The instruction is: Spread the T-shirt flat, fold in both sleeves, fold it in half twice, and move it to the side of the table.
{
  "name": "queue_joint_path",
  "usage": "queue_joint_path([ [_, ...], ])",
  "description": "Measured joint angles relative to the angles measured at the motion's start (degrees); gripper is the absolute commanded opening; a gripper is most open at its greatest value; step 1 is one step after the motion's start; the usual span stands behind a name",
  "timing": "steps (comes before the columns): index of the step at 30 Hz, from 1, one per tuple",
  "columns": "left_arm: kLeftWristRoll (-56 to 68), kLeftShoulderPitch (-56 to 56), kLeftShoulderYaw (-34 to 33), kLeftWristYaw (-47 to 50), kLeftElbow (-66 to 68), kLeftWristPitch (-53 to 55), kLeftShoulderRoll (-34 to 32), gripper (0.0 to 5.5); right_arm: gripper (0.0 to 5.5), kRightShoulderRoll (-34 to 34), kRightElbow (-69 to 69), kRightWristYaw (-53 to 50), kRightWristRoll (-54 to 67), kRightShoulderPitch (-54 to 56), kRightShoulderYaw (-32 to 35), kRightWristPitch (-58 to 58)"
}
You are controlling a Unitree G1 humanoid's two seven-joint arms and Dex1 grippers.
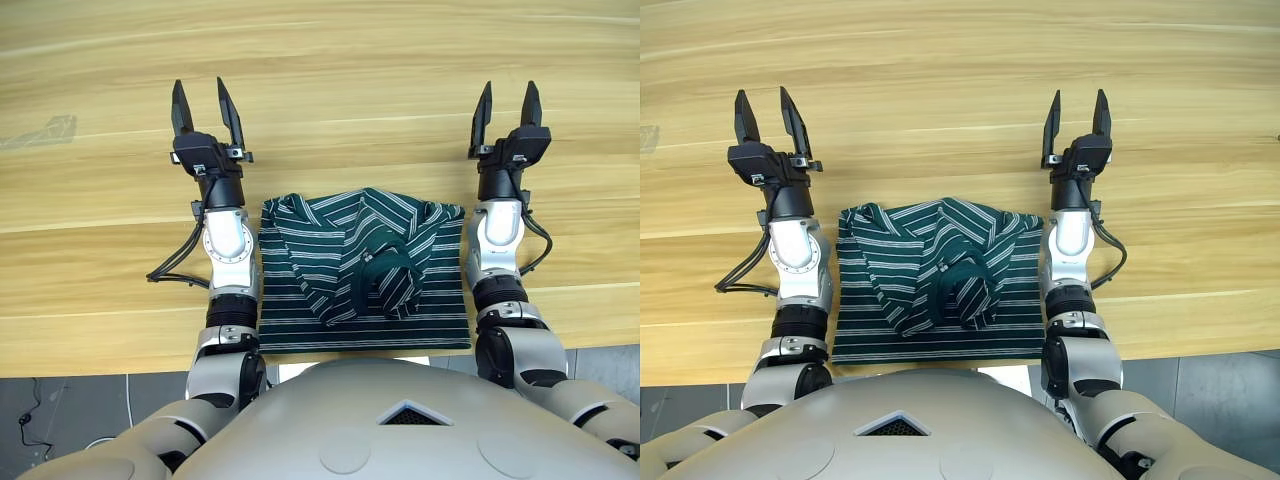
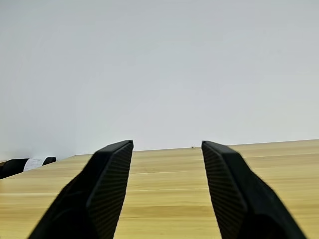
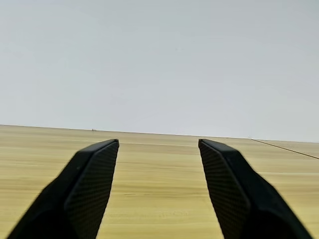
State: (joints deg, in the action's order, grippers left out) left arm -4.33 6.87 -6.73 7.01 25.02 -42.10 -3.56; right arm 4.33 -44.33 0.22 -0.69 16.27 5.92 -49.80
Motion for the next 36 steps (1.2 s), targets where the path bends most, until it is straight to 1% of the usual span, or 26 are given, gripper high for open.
queue_joint_path([
  [32, -0.5, -0.1, 0.9, 0.1, -0.1, 0.0, -0.1, 2.58, 2.97, -0.1, 0.0, 0.1, 0.0, 0.0, 0.0, 0.0],
  [36, -0.7, -0.7, 1.0, 0.3, -0.6, -0.1, -0.1, 2.58, 2.97, -0.1, 1.0, 3.3, 1.3, -0.4, -1.0, -0.1],
])
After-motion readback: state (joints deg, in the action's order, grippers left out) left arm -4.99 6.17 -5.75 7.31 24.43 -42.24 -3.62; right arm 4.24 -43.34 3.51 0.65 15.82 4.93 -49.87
